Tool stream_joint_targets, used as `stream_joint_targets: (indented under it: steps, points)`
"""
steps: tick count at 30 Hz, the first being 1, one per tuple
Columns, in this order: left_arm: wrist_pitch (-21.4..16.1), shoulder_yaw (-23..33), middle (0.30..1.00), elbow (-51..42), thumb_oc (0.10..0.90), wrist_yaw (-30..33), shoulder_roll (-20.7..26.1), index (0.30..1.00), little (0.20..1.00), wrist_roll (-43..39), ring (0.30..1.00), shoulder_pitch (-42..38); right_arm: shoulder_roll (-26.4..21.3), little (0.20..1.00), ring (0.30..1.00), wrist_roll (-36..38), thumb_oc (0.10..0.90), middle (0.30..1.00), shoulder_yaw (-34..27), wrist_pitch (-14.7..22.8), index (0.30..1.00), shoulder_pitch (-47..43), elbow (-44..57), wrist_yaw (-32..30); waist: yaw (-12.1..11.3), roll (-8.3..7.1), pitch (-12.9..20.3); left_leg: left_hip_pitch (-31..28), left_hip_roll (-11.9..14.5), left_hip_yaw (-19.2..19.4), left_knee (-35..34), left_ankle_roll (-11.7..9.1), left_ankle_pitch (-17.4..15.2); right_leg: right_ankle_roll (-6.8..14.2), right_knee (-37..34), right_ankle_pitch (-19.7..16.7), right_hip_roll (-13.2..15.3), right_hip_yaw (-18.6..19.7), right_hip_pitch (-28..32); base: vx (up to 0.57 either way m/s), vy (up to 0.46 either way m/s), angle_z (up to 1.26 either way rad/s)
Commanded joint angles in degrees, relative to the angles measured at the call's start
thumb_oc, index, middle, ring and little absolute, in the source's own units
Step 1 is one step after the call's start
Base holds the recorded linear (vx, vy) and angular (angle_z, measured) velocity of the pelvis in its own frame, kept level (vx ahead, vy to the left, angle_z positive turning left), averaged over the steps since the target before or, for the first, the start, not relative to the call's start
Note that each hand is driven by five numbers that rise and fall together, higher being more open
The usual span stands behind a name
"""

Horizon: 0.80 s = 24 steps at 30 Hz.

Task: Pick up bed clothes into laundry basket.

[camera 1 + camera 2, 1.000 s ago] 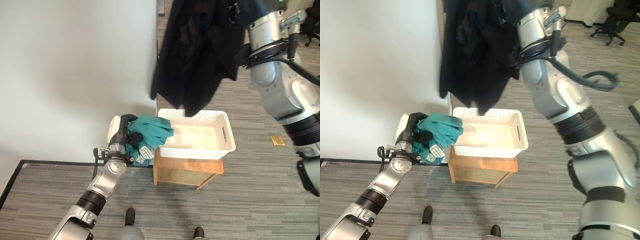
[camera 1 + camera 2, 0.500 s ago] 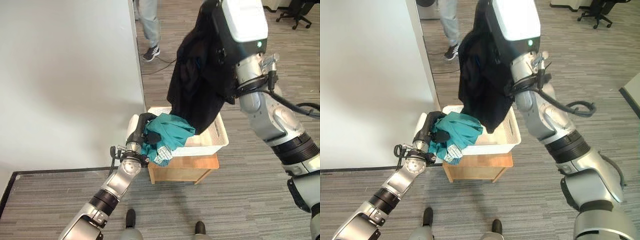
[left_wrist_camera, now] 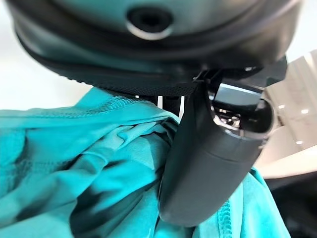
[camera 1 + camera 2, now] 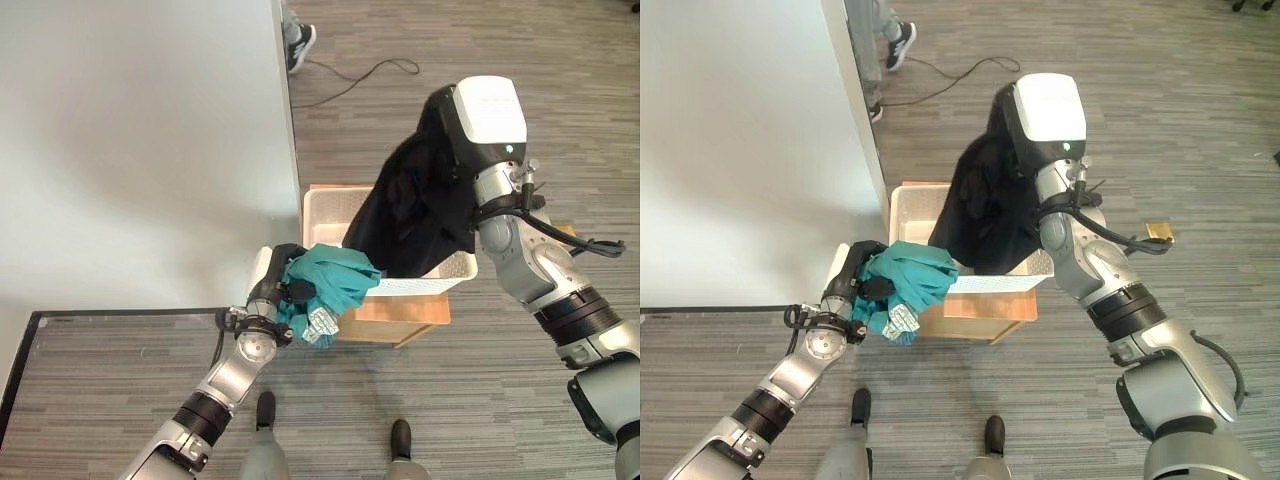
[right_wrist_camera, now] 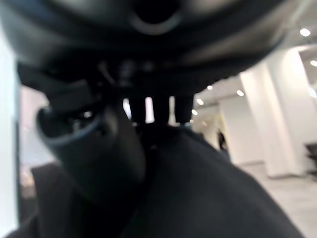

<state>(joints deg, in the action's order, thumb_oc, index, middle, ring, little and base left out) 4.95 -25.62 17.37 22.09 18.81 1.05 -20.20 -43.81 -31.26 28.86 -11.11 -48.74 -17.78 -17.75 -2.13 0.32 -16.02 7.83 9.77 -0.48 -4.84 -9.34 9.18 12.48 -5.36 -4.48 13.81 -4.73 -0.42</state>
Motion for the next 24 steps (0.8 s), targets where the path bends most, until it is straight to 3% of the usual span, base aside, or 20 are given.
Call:
stream_joint_targets:
  steps: [1,4,5,16,24]
  points:
    - [-7.0,1.8,0.300,-3.9,0.400,1.8,-1.1,0.300,0.300,-0.3,0.300,-5.2,-0.8,0.300,0.300,-2.0,0.400,0.300,-3.8,-0.2,0.300,-6.2,1.9,-4.1,-0.7,1.22,0.4,1.7,-7.2,0.7,-0.2,4.0,-5.6,-4.8,0.4,3.4,-8.5,-1.7,-4.5,0.00,0.000,0.00]
    - [-7.1,1.9,0.300,-3.4,0.400,2.1,-1.2,0.300,0.300,-0.5,0.300,-5.2,0.0,0.300,0.300,-1.9,0.400,0.300,-3.1,-0.2,0.300,-6.1,0.2,-4.0,-1.0,1.42,-0.3,2.5,-7.3,0.7,-0.2,4.0,-5.4,-4.7,0.4,3.3,-8.4,-1.7,-5.3,-0.02,0.020,0.01]
    - [-7.2,1.9,0.300,-3.0,0.400,2.2,-1.2,0.300,0.300,-0.7,0.300,-5.3,1.0,0.900,0.900,-1.1,0.800,0.900,-2.3,-0.1,0.900,-6.3,-1.7,-3.9,-1.4,1.52,-0.6,3.2,-7.3,0.7,-0.2,4.0,-5.2,-4.6,0.4,3.3,-8.5,-1.8,-6.0,0.00,0.000,0.00]
    - [-7.2,2.6,0.300,-2.2,0.400,2.3,-1.0,0.300,0.300,-1.3,0.300,-4.6,3.0,0.900,0.900,-2.8,0.800,0.900,-0.5,-1.0,0.900,-8.2,-6.3,-3.9,-3.2,1.82,-0.4,1.8,-7.8,0.1,-0.2,4.3,-5.8,-4.4,0.4,3.9,-8.2,-2.2,-4.2,0.01,0.007,0.05]
    - [-6.8,6.7,0.300,-5.7,0.400,3.0,1.5,0.300,0.300,-0.1,0.300,-2.3,-2.1,0.900,0.900,-2.3,0.800,0.900,-6.6,-1.5,0.900,-8.5,0.0,-6.5,-2.4,2.19,2.8,-2.5,-7.8,0.4,-0.2,4.7,-7.8,-4.3,0.4,4.8,-7.8,-1.9,-0.5,0.06,0.003,0.06]
